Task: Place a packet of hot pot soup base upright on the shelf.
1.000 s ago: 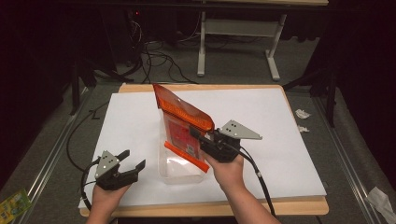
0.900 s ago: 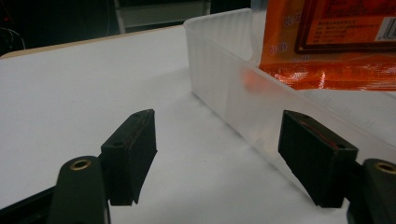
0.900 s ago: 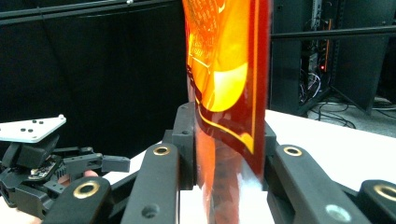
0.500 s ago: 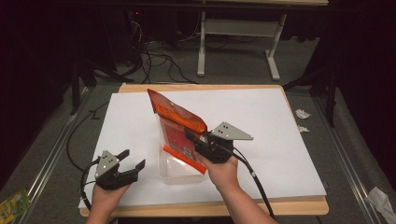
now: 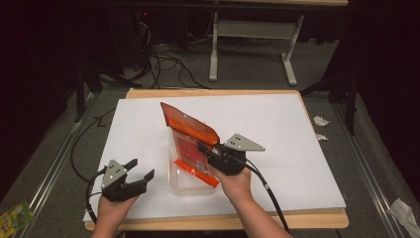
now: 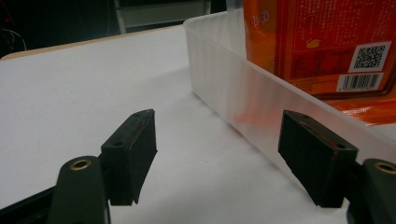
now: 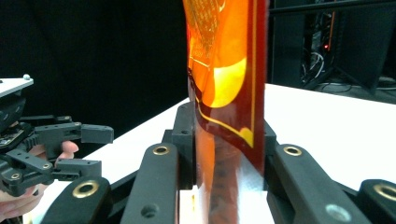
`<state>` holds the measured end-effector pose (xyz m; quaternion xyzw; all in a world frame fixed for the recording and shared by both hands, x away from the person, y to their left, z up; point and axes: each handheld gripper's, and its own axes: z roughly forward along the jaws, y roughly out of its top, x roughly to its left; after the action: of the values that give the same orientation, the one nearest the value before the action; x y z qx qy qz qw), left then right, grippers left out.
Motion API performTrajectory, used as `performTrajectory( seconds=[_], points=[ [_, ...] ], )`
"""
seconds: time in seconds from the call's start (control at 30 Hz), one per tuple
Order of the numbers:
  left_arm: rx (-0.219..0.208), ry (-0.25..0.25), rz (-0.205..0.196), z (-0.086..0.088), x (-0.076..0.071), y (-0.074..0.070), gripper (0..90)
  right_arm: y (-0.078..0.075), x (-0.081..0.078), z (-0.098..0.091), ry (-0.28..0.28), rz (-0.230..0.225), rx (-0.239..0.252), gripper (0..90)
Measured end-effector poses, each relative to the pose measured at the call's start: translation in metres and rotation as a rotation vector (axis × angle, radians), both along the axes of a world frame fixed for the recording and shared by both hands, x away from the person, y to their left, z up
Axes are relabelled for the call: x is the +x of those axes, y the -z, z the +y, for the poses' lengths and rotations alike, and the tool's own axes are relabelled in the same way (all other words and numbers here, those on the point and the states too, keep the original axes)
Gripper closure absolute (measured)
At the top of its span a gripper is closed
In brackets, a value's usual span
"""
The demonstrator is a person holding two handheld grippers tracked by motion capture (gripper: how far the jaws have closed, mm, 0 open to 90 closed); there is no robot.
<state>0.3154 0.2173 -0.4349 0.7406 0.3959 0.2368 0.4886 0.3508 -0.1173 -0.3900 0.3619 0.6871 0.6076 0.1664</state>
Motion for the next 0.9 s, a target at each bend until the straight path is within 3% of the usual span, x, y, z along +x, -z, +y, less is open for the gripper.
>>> performTrajectory(
  seconds=[0.2, 0.37, 0.53, 0.77, 0.9],
  points=[
    [0.005, 0.004, 0.0, 0.0, -0.001, 0.0, 28.5, 0.008, -0.002, 0.001, -0.016, 0.0, -0.03, 72.2],
    [0.006, 0.007, 0.003, 0.0, -0.001, 0.0, 28.5, 0.019, -0.008, -0.007, -0.012, -0.003, -0.007, 72.1],
    [0.008, 0.009, 0.003, -0.003, -0.001, 0.001, 28.6, 0.025, -0.014, -0.013, -0.002, -0.002, -0.019, 72.0],
    [0.01, 0.012, 0.007, -0.003, 0.0, 0.001, 28.5, 0.027, -0.014, -0.017, 0.0, 0.01, -0.022, 71.6],
    [0.009, 0.012, 0.008, -0.002, 0.0, 0.001, 28.6, 0.024, -0.013, -0.016, -0.003, 0.016, -0.048, 70.3]
  ],
)
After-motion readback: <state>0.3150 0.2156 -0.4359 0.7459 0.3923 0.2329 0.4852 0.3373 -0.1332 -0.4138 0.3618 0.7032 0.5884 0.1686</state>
